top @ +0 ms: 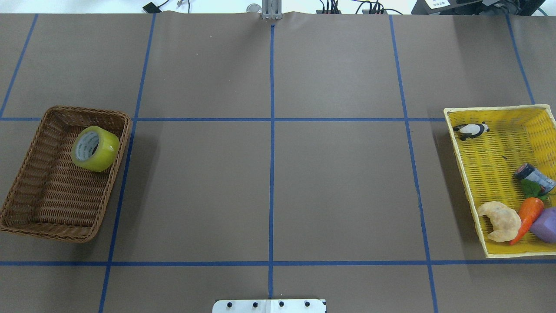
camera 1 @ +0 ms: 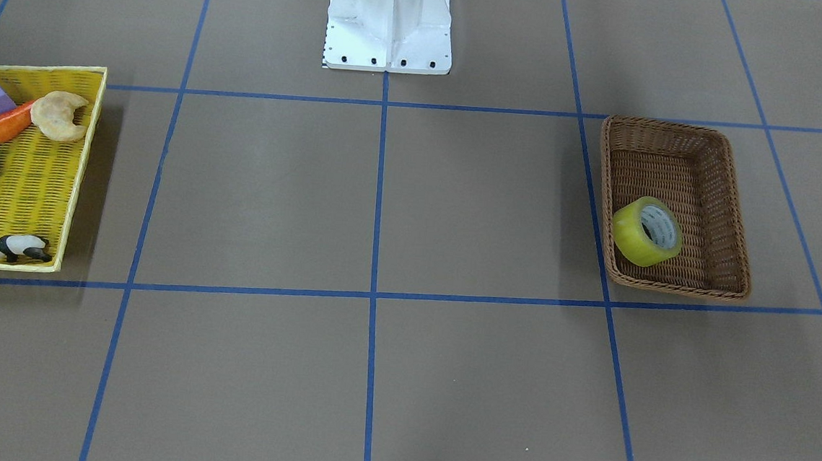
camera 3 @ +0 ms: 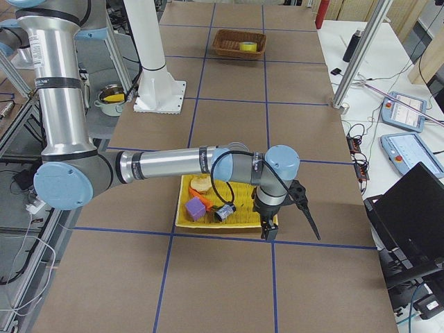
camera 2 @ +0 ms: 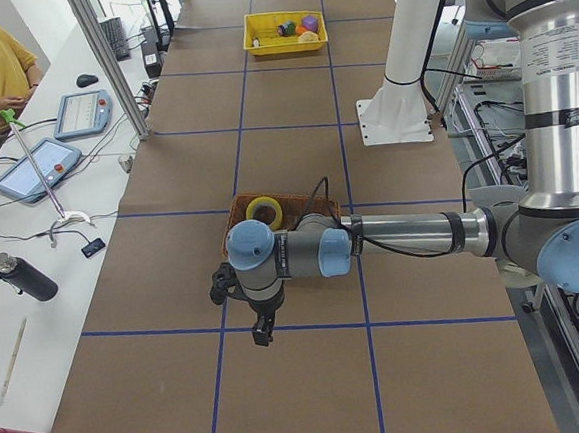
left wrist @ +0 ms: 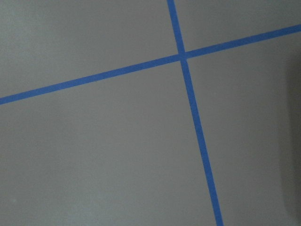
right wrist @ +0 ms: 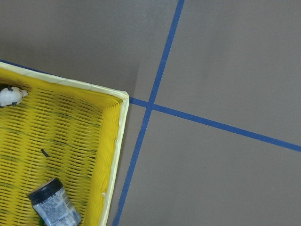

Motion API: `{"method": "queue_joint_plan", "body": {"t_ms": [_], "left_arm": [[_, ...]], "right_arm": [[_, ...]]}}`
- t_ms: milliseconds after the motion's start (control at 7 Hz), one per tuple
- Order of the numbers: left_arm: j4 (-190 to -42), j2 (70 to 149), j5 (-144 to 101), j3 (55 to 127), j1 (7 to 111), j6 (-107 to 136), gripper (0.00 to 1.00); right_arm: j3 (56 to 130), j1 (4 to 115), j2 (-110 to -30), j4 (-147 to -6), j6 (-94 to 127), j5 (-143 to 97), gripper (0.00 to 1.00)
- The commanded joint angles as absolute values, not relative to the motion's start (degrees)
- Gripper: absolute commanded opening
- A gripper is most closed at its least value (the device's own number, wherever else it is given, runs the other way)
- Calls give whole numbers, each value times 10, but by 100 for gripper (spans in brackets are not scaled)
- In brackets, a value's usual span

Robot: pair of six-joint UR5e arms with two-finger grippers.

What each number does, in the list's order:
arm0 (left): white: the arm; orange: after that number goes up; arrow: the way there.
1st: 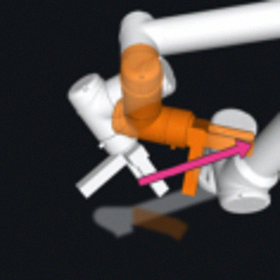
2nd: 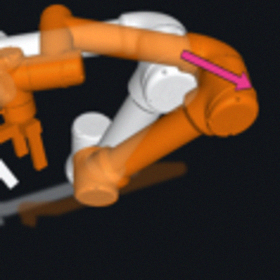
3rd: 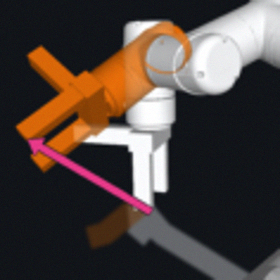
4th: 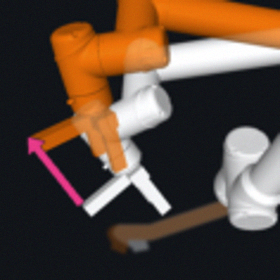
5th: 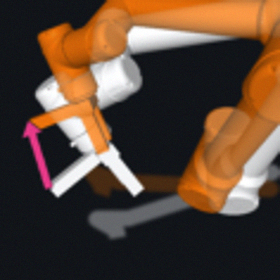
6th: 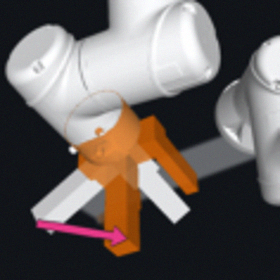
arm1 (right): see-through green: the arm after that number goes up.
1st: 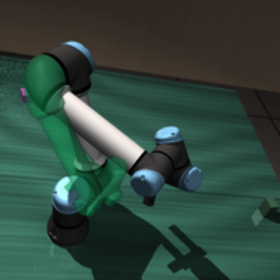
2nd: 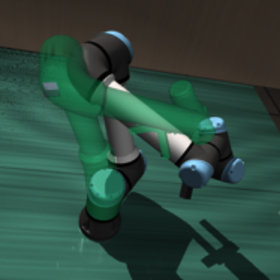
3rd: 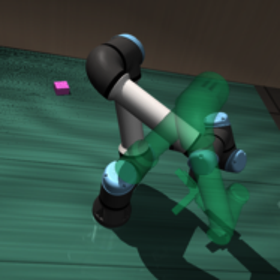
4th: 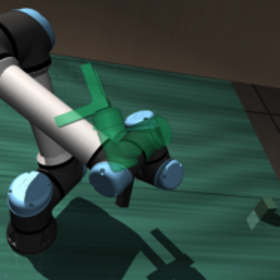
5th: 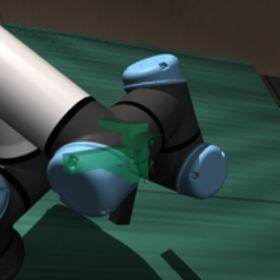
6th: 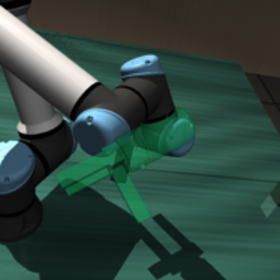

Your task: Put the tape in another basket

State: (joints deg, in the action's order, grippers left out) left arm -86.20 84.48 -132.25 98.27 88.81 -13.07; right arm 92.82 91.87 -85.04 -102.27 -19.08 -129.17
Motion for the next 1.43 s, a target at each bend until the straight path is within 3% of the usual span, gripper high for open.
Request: {"method": "queue_joint_plan", "body": {"t_ms": [0,1286], "left_arm": [[-838,846,-1324,999,889,-128,98],[-839,841,-1321,1010,889,-124,98]], "right_arm": [[928,921,-863,-1023,-187,-1291,100],[927,932,-893,-1020,-185,-1293,100]]}}
